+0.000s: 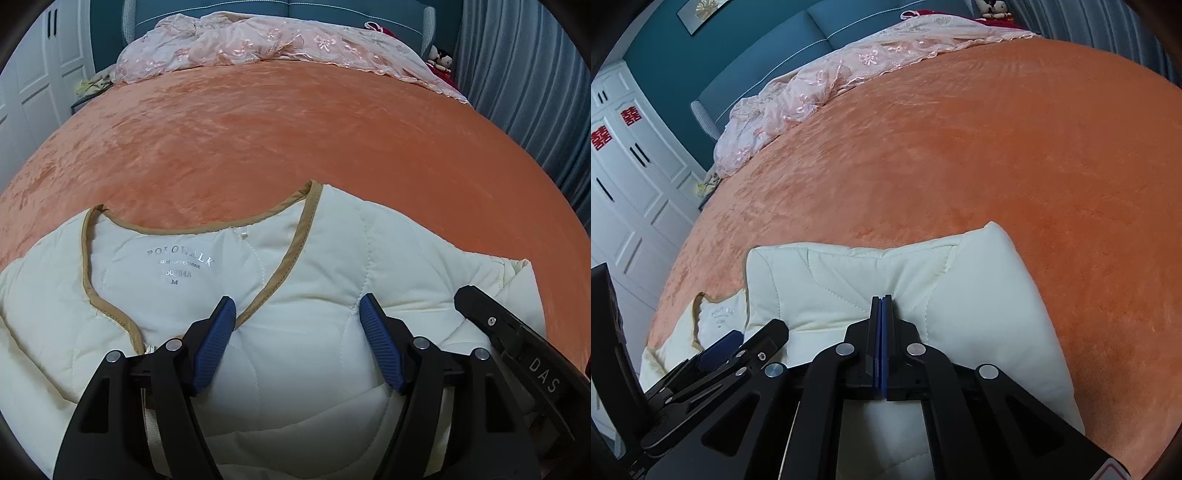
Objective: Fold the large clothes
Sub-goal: 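Hold the collar edge with the right gripper near the zipper pull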
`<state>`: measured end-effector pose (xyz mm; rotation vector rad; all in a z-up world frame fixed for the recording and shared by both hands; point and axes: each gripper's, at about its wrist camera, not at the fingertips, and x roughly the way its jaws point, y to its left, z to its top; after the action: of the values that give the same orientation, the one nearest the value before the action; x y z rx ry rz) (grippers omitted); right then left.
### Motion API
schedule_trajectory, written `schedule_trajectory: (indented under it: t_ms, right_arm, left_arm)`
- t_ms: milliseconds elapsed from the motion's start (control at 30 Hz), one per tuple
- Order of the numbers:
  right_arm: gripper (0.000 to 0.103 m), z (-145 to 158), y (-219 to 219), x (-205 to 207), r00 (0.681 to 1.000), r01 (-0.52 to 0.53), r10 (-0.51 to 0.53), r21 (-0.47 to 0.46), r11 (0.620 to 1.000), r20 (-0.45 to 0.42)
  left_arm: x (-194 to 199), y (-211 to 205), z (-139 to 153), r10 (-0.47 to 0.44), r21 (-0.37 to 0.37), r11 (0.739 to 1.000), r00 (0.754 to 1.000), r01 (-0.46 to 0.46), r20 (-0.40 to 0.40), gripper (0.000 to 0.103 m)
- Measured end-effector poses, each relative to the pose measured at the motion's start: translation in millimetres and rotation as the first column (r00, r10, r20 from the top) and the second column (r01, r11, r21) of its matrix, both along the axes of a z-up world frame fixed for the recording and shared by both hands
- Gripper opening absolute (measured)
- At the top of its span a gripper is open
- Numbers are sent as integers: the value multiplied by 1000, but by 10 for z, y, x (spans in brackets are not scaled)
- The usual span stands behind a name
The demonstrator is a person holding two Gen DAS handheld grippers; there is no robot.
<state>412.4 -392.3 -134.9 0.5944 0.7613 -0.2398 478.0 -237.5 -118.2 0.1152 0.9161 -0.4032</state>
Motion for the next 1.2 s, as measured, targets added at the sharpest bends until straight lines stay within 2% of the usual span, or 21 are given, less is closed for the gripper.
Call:
schedule_trajectory:
  t_ms: [67, 100, 167, 200, 233, 300, 333, 367, 433, 533, 567, 600, 667, 800, 867, 1033, 1200]
  right_arm:
    - [0, 51, -43, -80, 997, 74, -74, -24, 997, 16]
    - [0, 91, -81, -136, 993, 116, -115, -33, 993, 31]
    - [3, 225, -133, -251, 985, 162, -160, -36, 986, 59]
    - [9, 330, -105, -275, 987, 150, -145, -58, 987, 74]
    - [14, 442, -45, -266, 990, 121, -114, -91, 988, 85]
    - [14, 642, 148, -159, 996, 19, -6, -142, 990, 92]
    - [14, 696, 304, -42, 995, -59, 70, -147, 987, 69]
    - [16, 703, 450, 93, 990, -135, 141, -147, 980, 26]
    - [16, 624, 805, 400, 958, -285, 279, -138, 948, -63]
    - [14, 422, 1219, 689, 913, -400, 375, -173, 900, -158]
    - [6, 331, 1306, 756, 900, -424, 392, -177, 888, -191]
    - [5, 212, 1362, 810, 889, -441, 400, -180, 880, -223]
    - [1, 121, 1399, 788, 898, -430, 392, -212, 878, -198]
    - [0, 15, 1309, 749, 917, -394, 374, -167, 904, -139]
    - [0, -7, 1290, 758, 922, -382, 365, -159, 910, -128]
    - [0, -33, 1423, 842, 924, -378, 354, -220, 899, -143]
    - [0, -45, 1426, 874, 924, -378, 352, -230, 897, -147]
  left_arm:
    - [21, 31, 52, 17, -3, 1000, 1000, -17, -3, 68]
    - [21, 97, 120, 46, -9, 999, 999, -46, 1, 64]
    - [11, 368, 329, 88, -68, 994, 996, -86, 29, 63]
    - [13, 534, 447, 87, -106, 991, 995, -82, 44, 64]
    - [27, 685, 560, 88, -108, 991, 994, -81, 63, 64]
    - [115, 913, 696, 89, -51, 995, 991, -85, 95, 64]
    - [177, 994, 705, 87, -16, 996, 992, -86, 86, 64]
    - [268, 1053, 672, 76, 15, 997, 996, -77, 49, 64]
    - [387, 1121, 565, 81, 73, 994, 997, -80, -1, 63]
    - [462, 1177, 380, 70, 98, 993, 996, -65, -49, 55]
    - [455, 1180, 302, 64, 89, 994, 996, -58, -59, 48]
    - [436, 1187, 213, 64, 94, 994, 996, -58, -64, 43]
    - [367, 1190, 98, 61, 91, 994, 998, -60, -14, 42]
    - [362, 1189, 6, 77, 80, 994, 996, -80, 51, 41]
    - [377, 1187, -11, 81, 70, 994, 995, -86, 62, 41]
    - [403, 1179, -40, 89, 55, 994, 993, -94, 83, 41]
    - [436, 1167, -66, 95, 52, 994, 991, -100, 97, 41]
